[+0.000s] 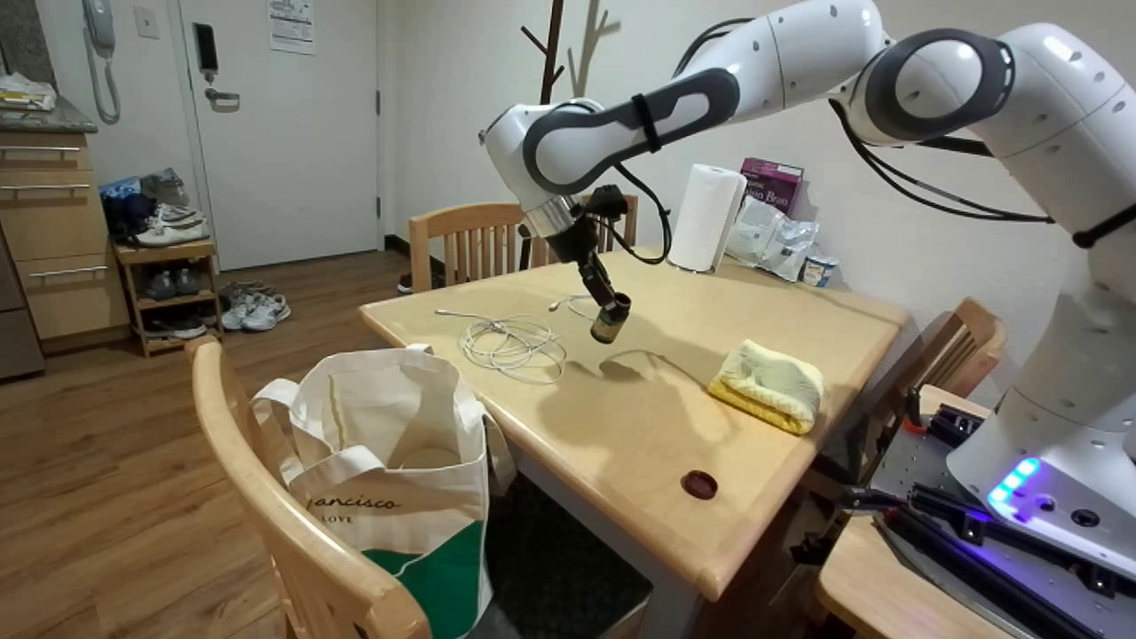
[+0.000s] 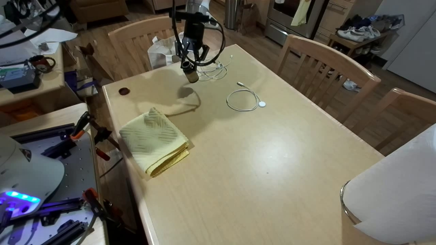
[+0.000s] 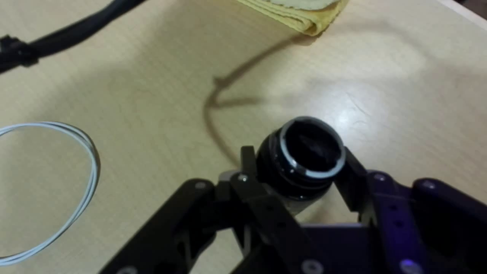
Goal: Close the bottle with the lid, wipe the table with the yellow cloth, and move the bottle forward
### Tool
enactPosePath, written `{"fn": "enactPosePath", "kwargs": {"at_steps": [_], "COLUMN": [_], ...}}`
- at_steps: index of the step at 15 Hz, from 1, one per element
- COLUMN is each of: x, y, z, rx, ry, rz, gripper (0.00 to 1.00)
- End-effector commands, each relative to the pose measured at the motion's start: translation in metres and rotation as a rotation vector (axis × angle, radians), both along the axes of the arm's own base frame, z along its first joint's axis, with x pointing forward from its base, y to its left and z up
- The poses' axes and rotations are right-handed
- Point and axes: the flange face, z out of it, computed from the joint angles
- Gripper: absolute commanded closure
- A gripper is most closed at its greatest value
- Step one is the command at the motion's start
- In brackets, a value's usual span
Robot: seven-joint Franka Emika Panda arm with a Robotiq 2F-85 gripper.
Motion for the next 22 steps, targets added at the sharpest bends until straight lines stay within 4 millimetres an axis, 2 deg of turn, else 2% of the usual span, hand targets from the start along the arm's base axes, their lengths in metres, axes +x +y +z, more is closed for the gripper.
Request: {"fn": "enactPosePath", "kwargs": {"at_steps": [1, 9, 10, 11, 13, 14, 22], "x": [0.008, 0.021, 0.015, 0.015, 0.015, 0.015, 0.009], "y": [-0.004, -0.012, -0.014, -0.014, -0.014, -0.014, -0.026], "z": [0.003, 0.006, 0.004, 0.004, 0.003, 0.002, 0.014], "rx": [-0.024, -0.014, -0.011, -0.010, -0.010, -0.010, -0.244], "ry": [0.037, 0.195, 0.168, 0.173, 0.174, 0.175, 0.254], "rz": [0.192, 0.587, 0.495, 0.505, 0.504, 0.504, 0.503], "gripper": [0.73, 0.73, 0.73, 0.48, 0.48, 0.73, 0.73]}}
